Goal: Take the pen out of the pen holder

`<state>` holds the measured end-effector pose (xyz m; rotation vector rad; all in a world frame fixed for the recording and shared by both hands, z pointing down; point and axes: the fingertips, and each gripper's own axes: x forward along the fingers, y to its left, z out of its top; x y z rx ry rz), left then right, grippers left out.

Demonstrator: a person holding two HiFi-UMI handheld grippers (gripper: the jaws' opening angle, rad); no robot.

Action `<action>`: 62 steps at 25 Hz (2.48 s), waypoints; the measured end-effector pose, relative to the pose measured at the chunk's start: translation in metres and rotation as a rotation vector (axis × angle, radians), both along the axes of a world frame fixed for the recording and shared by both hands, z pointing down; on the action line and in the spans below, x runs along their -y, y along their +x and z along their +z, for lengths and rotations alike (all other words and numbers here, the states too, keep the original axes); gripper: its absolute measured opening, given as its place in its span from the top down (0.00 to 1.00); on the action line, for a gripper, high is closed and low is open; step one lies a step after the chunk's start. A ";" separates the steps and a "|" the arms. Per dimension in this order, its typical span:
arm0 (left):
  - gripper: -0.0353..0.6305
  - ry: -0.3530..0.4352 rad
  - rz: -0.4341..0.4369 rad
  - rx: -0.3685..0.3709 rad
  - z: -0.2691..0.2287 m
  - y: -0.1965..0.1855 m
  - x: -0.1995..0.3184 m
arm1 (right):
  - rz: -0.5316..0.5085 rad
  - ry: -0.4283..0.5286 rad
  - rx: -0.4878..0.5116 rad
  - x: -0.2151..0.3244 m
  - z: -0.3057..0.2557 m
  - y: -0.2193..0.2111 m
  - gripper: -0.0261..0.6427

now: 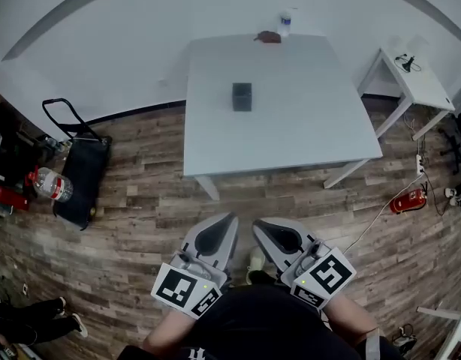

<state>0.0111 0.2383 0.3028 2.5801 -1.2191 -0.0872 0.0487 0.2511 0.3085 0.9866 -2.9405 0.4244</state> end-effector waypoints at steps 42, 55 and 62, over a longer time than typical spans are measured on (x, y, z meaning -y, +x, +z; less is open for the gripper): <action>0.94 0.093 0.151 0.037 0.004 -0.008 0.272 | 0.176 -0.027 -0.050 0.266 0.009 -0.011 0.94; 0.94 0.019 0.140 0.013 0.033 -0.006 0.332 | 0.161 -0.102 -0.100 0.331 0.047 -0.011 0.94; 0.94 0.007 0.077 0.036 0.043 -0.004 0.371 | 0.122 -0.157 -0.240 0.390 0.104 0.010 0.94</action>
